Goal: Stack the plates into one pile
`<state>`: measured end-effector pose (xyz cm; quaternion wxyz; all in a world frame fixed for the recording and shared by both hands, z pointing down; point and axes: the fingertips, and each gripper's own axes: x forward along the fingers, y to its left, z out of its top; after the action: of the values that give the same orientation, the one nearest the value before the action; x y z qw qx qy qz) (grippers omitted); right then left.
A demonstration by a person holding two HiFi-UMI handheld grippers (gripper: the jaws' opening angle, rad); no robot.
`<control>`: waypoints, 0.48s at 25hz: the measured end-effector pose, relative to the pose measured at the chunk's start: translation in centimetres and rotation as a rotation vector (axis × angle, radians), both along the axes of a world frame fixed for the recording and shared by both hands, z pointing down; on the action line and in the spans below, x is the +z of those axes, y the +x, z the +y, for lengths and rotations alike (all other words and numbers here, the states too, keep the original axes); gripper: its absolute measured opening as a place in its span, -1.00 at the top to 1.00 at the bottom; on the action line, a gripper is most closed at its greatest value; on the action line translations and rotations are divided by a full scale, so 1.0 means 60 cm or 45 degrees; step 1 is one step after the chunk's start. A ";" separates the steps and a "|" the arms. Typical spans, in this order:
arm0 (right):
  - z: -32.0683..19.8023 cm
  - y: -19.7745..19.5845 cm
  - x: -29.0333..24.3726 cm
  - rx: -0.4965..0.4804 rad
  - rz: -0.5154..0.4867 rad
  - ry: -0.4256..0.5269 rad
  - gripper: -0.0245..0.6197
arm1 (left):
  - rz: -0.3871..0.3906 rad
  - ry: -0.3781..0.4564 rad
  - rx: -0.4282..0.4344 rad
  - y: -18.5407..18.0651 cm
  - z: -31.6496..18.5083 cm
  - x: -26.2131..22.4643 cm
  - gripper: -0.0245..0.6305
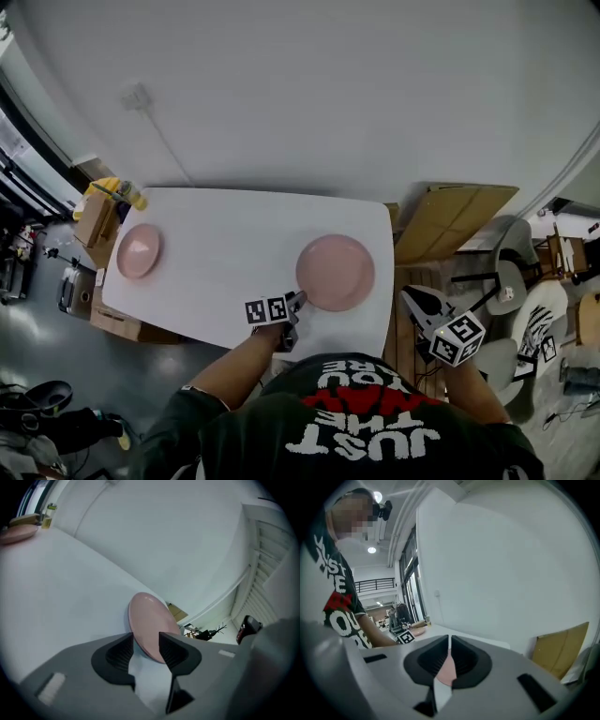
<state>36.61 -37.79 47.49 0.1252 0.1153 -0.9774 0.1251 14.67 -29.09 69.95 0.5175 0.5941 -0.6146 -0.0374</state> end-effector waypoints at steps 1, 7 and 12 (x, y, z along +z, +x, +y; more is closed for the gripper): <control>-0.001 0.001 0.003 0.005 0.017 0.004 0.90 | 0.027 -0.035 -0.018 -0.001 -0.010 0.020 0.44; -0.004 0.001 0.020 0.038 0.106 0.016 0.90 | 0.122 -0.182 -0.061 0.005 -0.059 0.105 0.40; -0.020 -0.033 0.022 0.020 0.141 0.043 0.90 | 0.280 -0.183 -0.239 -0.015 -0.076 0.116 0.73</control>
<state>34.62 -39.01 48.79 0.1760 0.1317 -0.9701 0.1031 13.80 -33.64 76.90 0.6171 0.4878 -0.6081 -0.1066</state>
